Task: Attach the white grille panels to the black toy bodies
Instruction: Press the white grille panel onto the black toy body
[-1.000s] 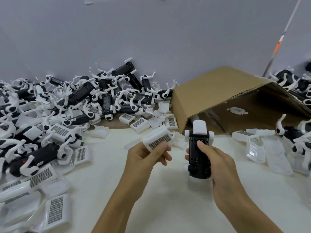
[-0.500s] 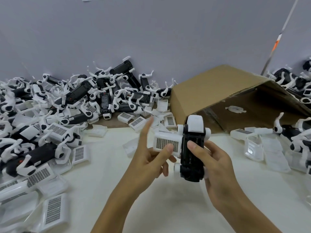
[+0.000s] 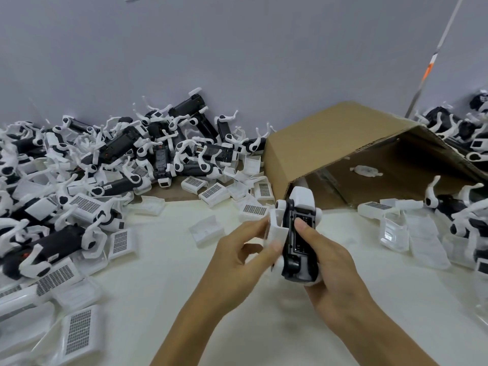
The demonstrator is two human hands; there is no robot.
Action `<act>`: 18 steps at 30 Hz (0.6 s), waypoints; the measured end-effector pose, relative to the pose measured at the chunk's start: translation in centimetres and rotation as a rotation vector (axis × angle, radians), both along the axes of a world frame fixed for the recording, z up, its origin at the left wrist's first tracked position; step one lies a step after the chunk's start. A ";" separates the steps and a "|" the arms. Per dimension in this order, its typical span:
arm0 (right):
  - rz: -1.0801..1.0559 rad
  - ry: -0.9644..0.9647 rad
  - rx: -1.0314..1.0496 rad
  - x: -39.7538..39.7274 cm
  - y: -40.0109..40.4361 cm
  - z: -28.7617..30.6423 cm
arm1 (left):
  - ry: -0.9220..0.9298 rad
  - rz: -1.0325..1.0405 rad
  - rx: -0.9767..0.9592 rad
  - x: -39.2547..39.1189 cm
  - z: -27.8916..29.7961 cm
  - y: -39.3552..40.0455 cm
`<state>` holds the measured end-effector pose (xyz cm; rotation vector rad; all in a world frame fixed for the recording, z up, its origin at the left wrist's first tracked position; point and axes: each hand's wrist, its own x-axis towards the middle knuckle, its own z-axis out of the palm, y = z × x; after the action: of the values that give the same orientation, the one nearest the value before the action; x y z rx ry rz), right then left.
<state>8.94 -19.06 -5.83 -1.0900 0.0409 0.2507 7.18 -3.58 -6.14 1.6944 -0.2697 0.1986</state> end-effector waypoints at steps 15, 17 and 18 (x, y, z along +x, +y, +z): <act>-0.005 -0.269 -0.221 -0.5 0.7 -0.8 | -0.067 0.394 -0.006 -0.5 -0.2 -2.0; -0.009 -0.301 -0.244 -0.5 0.6 -0.8 | -0.058 0.387 -0.044 -0.6 0.1 -2.0; -0.006 -0.318 -0.258 -0.5 0.6 -0.9 | -0.028 0.369 -0.085 -0.6 0.0 -2.0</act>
<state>8.40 -18.51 -6.73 -1.3752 -0.2128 0.0649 6.56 -5.60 -6.10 1.6466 0.0343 0.5001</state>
